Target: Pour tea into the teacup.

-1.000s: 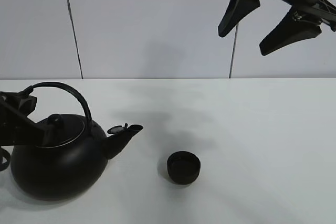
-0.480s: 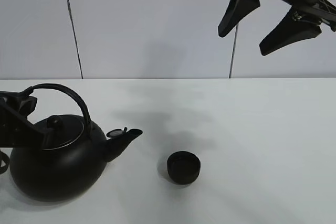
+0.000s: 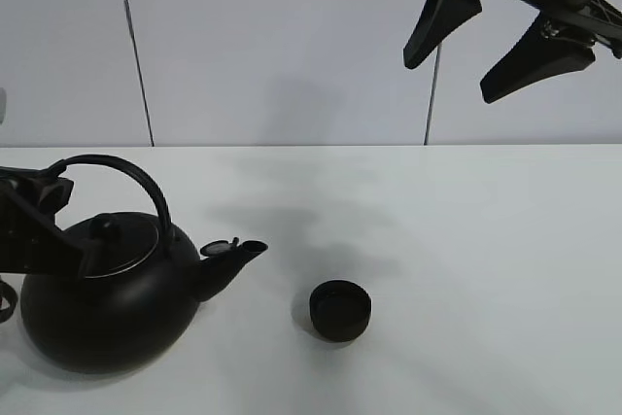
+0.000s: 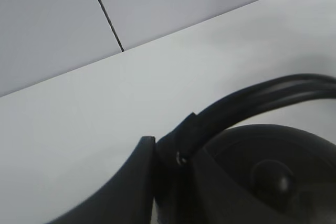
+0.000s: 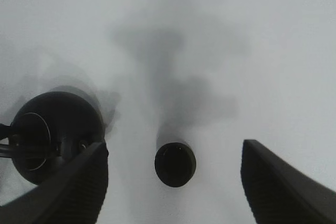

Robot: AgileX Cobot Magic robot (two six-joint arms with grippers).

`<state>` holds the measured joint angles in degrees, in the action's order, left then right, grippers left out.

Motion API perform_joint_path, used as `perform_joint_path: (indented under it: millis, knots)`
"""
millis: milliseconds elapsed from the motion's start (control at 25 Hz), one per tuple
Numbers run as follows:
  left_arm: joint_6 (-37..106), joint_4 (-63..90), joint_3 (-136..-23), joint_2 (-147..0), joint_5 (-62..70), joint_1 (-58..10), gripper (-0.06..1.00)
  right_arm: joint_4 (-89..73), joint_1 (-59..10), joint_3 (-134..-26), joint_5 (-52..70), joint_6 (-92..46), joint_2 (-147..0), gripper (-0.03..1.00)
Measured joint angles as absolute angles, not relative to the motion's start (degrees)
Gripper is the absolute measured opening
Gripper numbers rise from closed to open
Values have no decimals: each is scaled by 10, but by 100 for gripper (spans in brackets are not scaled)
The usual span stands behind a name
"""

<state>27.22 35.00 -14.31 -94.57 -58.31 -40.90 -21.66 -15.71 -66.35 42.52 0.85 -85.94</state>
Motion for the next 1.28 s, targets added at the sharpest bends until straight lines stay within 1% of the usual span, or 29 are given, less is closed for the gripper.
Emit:
perform_joint_path:
  millis: [1160, 1280]
  knots:
    - [248, 351, -145, -941, -559, -407, 11, -217, -157, -664, 426, 8, -859, 49]
    - [240, 351, -146, -940, -556, -407, 14, -217, -157, -664, 425, 8, -859, 49]
